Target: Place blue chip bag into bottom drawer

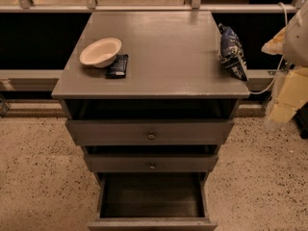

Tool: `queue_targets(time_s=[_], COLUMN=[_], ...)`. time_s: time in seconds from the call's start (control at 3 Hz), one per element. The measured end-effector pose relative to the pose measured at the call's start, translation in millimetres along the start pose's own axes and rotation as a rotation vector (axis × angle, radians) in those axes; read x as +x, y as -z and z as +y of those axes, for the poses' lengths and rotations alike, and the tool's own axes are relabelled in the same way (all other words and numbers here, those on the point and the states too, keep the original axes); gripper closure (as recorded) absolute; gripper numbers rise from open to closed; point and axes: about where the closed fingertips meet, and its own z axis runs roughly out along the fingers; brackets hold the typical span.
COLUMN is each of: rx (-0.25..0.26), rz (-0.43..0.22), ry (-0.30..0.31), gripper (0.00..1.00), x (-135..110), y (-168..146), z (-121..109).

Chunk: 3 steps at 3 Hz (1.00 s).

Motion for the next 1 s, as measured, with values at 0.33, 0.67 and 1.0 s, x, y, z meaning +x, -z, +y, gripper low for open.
queue_targets(time_s=[0.33, 0.67, 1.0], rx=[0.000, 0.059, 0.168], rz=[0.000, -0.039, -0.119], ry=[0.000, 0.049, 0.131], gripper=[0.00, 0.00, 0.00], x=[0.0, -2.0, -10.8], y=[0.0, -14.9, -40.1], z=[0.0, -42.7, -107.0])
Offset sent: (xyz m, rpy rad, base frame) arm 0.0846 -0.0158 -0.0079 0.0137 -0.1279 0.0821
